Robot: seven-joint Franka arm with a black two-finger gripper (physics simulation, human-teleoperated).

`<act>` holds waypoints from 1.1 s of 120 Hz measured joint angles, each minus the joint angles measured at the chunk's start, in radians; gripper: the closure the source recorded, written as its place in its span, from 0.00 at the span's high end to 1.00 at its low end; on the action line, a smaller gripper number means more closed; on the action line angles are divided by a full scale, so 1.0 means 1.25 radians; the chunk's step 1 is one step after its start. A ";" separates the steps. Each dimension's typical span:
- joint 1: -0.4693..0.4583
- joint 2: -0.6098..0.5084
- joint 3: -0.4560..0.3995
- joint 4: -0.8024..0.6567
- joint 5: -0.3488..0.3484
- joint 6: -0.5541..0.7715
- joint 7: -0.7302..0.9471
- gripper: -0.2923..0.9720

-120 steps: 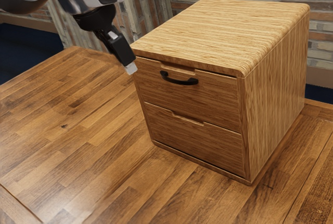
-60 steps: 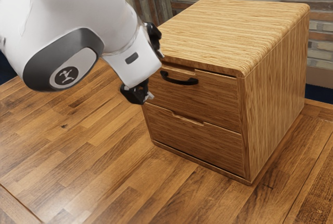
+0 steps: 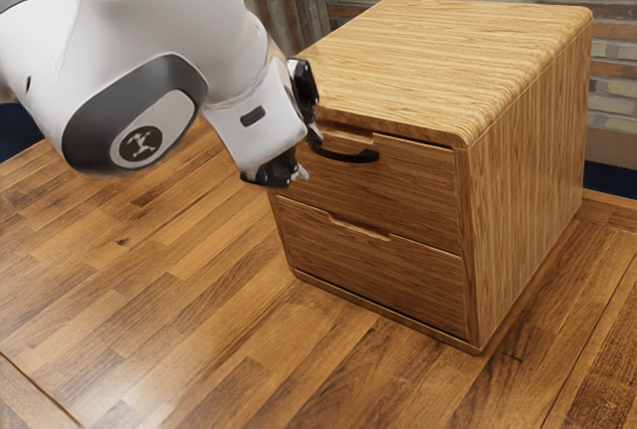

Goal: Pull the drawer handle with one arm to open the drawer

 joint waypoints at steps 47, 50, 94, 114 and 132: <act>-0.001 0.020 0.027 0.026 -0.122 -0.037 -0.098 0.40; -0.001 0.024 0.028 0.026 -0.125 -0.037 -0.102 0.40; 0.001 0.054 0.034 0.036 -0.088 0.000 -0.150 0.39; 0.001 0.065 0.036 0.054 -0.066 0.011 -0.162 0.39; 0.002 0.087 0.037 0.055 -0.061 0.020 -0.171 0.39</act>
